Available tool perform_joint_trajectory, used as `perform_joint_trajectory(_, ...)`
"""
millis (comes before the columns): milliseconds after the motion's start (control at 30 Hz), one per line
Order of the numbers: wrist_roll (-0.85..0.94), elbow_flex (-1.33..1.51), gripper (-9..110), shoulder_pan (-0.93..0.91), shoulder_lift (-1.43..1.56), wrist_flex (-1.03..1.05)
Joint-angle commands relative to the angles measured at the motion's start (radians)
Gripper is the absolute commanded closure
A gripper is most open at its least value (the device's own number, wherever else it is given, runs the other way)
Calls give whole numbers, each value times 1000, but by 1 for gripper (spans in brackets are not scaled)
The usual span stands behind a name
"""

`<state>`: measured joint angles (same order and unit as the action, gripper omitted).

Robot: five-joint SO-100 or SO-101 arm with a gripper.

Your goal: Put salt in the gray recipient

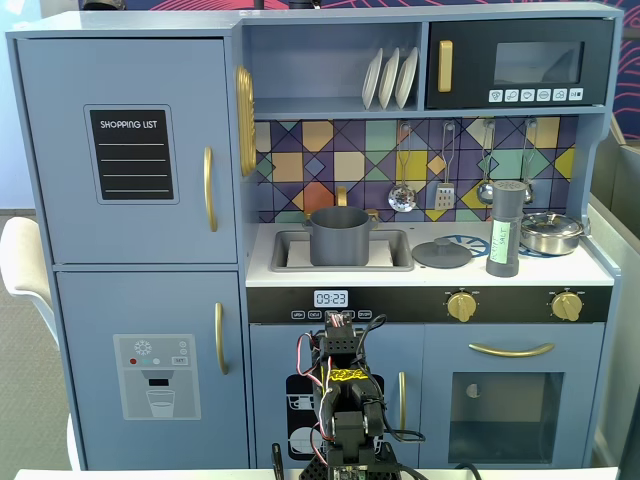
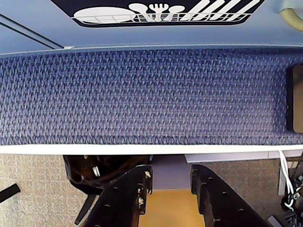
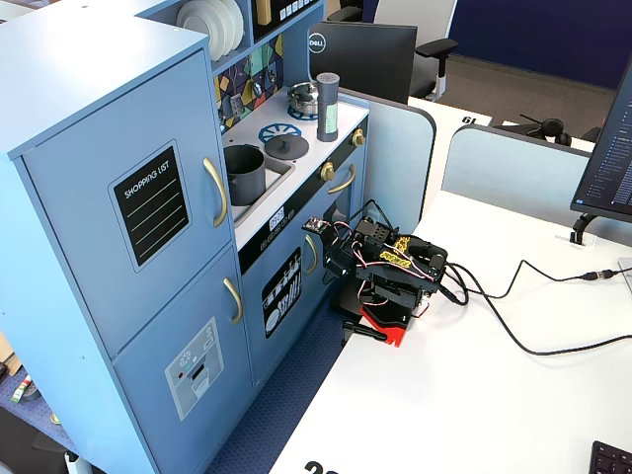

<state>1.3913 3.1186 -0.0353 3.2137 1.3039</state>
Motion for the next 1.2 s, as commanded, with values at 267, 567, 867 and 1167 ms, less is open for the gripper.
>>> perform_joint_trajectory(267, 170, -2, 101, -94, 6, 23)
perform_joint_trajectory(567, 92, -118, 101, -101, 6, 41)
perform_joint_trajectory(867, 195, -537, 101, -454, -127, -34)
perform_joint_trajectory(1167, 219, -778, 101, -841, -333, -391)
